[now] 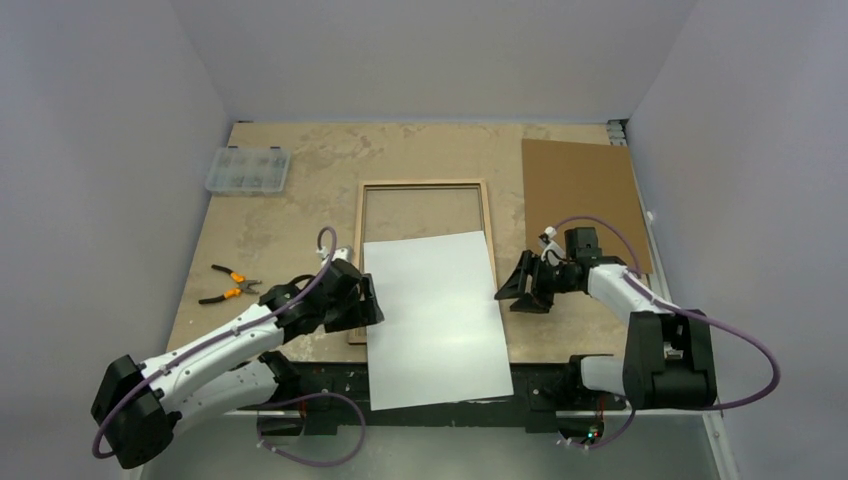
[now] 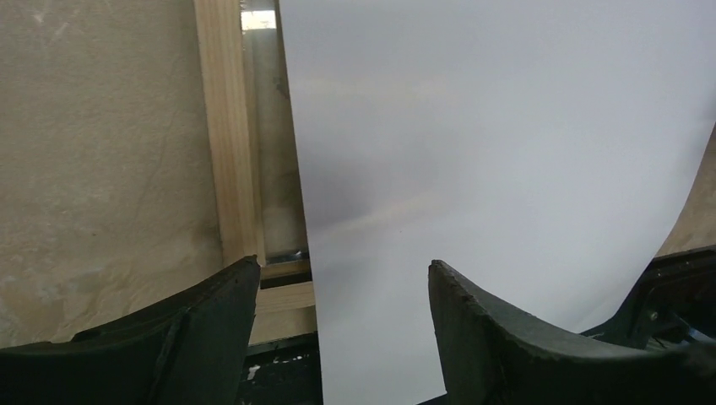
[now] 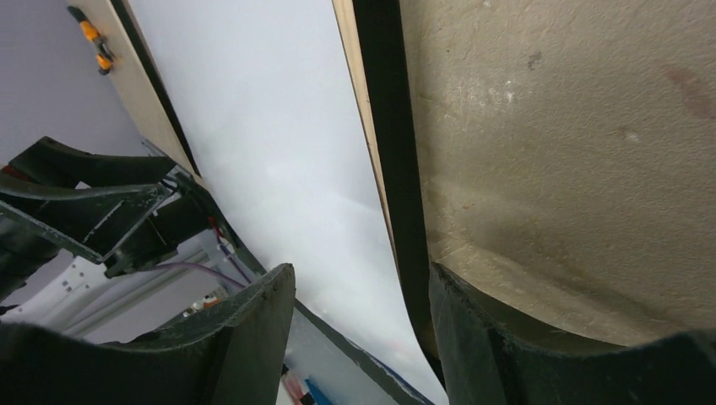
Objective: Put the photo into the frame
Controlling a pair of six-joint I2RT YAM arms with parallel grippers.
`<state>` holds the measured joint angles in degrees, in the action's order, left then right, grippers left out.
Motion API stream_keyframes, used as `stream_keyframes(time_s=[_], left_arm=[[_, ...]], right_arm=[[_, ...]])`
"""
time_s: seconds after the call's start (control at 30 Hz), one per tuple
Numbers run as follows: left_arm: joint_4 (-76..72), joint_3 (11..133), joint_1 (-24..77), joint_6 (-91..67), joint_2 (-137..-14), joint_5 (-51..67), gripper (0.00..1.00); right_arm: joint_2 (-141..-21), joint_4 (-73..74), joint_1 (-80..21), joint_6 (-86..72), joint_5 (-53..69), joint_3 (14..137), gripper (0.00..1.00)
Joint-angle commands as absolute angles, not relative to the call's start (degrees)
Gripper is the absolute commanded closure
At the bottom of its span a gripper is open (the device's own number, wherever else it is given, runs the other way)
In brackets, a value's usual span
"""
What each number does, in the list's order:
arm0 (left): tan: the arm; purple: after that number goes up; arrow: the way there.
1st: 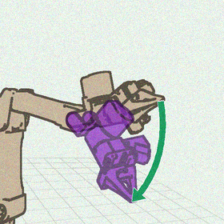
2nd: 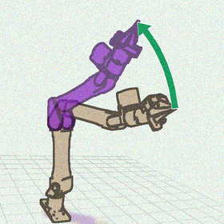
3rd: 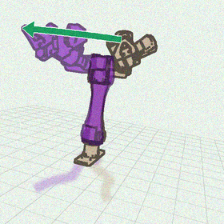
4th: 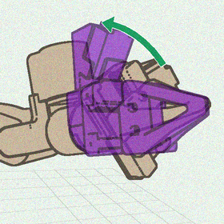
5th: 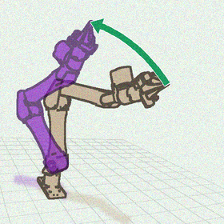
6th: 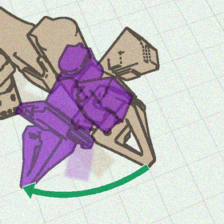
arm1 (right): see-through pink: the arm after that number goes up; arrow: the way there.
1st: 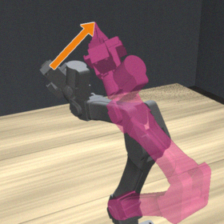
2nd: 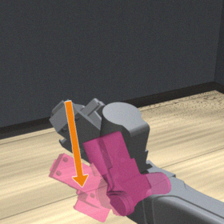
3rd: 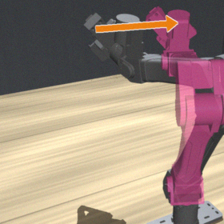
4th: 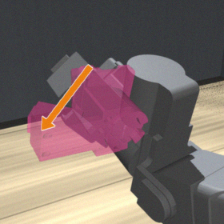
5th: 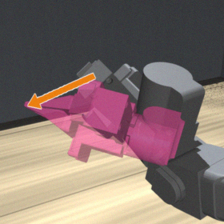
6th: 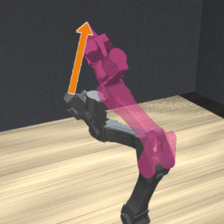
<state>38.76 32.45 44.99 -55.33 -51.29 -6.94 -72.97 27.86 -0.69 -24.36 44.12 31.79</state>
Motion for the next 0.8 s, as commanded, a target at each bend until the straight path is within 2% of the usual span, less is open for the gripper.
stream_keyframes(time_s=[0.0,0.3,0.53,0.77], left_arm=[[28.3,31.8,44.6,-56.5,-55.1,-1.2,0.3],[26.2,32.6,44.6,-55.7,-64.5,-0.3,0.34],[25.2,31.8,44.7,-55.7,-63.7,-0.3,0.35],[24.4,32.1,44.7,-55.2,-62.8,1.2,0.35]], right_arm=[[-74.5,27.1,-3.6,-24.9,41.2,31.5,0.42],[-74.9,24.3,-7.7,-27.6,45.1,28.6,0.46],[-70.3,24.4,-7.8,-31.5,52.1,30.9,0.5],[-67.1,16.3,-8.0,-38.3,56.3,30.8,0.52]])
